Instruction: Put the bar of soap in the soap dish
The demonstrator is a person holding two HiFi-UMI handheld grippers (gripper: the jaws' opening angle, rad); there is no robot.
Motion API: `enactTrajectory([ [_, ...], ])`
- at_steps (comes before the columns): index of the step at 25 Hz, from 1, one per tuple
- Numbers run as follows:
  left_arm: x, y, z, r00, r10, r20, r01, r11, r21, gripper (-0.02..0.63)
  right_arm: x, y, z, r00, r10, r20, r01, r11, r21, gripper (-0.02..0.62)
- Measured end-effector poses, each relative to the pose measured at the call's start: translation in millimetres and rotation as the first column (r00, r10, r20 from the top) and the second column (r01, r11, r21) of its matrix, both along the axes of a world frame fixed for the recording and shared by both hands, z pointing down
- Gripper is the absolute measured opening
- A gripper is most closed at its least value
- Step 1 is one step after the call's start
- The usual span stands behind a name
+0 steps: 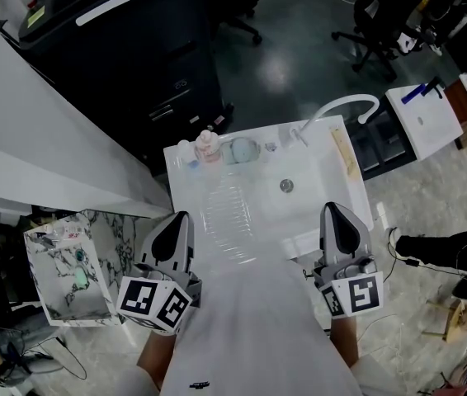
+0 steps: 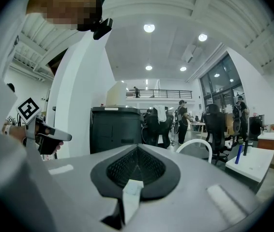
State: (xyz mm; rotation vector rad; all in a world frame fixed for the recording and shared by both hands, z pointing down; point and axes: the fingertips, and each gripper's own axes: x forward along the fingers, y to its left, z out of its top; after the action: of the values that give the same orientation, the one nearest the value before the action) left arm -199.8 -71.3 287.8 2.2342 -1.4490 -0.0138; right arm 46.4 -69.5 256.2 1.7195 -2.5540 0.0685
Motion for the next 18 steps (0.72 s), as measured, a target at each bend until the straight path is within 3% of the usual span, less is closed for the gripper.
enactTrajectory([
  [18,-0.6,1.6,4.7,1.000,0.000,-0.010,0.000,1.000,-0.011,0.009,-4.8,1.5,1.9,1.000,-0.011,-0.023,0.011,1.000,-0.004,0.006],
])
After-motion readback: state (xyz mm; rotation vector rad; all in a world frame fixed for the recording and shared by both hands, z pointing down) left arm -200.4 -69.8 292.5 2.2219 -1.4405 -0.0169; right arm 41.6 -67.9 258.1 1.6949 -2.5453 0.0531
